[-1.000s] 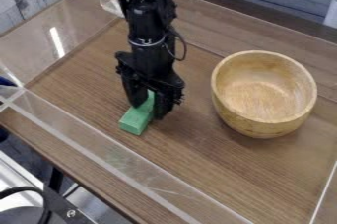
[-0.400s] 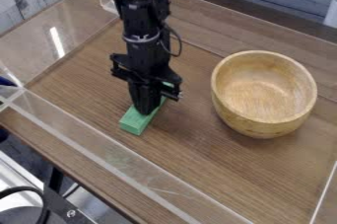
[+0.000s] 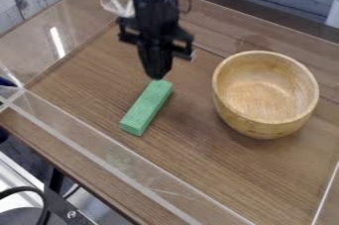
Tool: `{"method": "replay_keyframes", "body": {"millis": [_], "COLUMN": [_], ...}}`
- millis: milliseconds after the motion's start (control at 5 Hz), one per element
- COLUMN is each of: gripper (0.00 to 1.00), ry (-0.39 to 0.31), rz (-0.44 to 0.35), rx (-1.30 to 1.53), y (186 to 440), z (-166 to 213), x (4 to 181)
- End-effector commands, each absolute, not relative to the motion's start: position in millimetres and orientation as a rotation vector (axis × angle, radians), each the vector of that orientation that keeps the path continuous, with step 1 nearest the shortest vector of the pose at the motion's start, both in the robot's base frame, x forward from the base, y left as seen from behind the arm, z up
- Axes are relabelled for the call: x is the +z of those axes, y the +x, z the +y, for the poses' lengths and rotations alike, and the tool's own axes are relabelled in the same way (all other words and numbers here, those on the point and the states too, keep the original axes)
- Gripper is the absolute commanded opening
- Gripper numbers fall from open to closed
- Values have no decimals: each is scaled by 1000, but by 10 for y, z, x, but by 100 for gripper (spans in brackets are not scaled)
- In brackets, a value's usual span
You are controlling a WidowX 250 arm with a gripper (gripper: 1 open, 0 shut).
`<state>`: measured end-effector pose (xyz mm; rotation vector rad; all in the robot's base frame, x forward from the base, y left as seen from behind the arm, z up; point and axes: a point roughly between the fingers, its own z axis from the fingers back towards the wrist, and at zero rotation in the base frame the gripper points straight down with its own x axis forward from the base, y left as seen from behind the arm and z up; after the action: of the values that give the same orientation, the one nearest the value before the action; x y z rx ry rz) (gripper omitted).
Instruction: Put the green block in the brown bowl
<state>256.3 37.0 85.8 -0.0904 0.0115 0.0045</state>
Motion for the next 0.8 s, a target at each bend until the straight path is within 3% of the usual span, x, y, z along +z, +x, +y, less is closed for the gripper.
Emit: {"method": "replay_keyframes", "body": {"millis": [0, 200, 600], "gripper": [0, 100, 100], "ry": [-79, -67, -30], "rz": [-72, -56, -25], "rx": [7, 1, -5], "y": [2726, 2656, 2525], "z": [342, 399, 484], "x": [1149, 993, 815]}}
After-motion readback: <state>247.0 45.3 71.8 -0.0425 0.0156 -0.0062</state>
